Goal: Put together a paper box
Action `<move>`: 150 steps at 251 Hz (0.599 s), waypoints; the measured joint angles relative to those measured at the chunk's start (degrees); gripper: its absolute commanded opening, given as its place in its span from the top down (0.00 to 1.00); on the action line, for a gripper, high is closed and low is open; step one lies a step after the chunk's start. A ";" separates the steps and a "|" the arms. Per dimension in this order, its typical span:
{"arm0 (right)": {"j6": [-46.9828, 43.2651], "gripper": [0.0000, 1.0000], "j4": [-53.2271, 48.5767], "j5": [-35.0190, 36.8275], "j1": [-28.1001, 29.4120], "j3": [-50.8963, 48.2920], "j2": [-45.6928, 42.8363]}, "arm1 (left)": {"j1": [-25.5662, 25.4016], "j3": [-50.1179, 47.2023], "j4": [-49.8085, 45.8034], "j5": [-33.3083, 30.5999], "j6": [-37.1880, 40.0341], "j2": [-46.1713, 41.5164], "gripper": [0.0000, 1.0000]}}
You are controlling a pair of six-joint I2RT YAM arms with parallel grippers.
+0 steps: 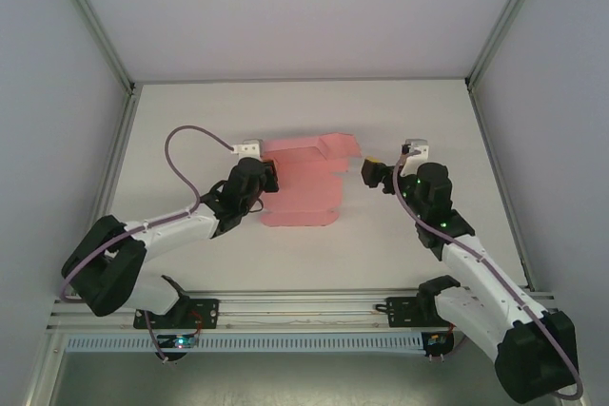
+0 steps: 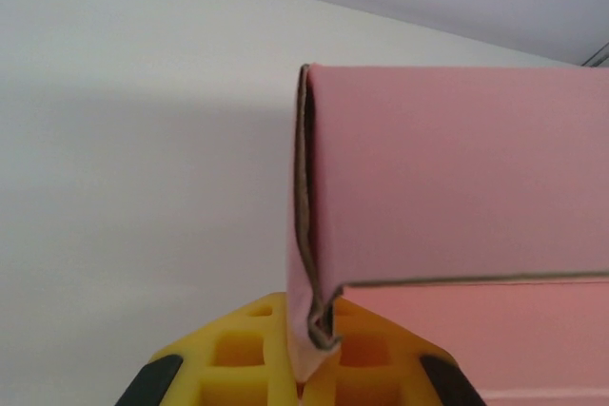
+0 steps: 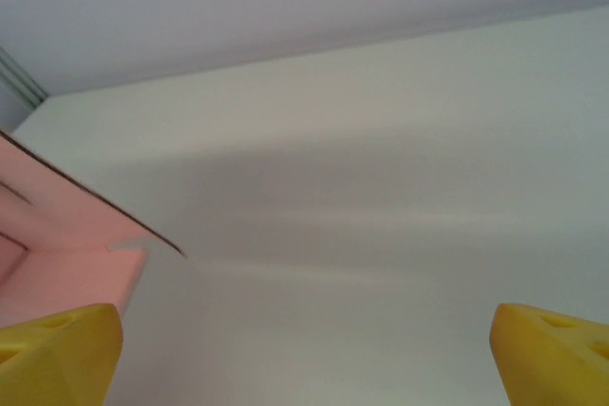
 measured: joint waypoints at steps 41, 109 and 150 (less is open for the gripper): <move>0.20 0.02 2.01 -5.46 -2.51 -0.11 5.46 | 0.35 2.14 -0.57 0.33 -0.33 -1.60 1.00; -0.07 0.02 9.11 -9.75 -3.06 -0.07 11.26 | 0.35 2.54 -2.91 0.46 -0.70 -1.86 1.00; -0.04 0.02 11.69 -11.45 -3.06 0.15 12.63 | 0.35 2.54 -2.89 0.79 -0.76 -1.84 1.00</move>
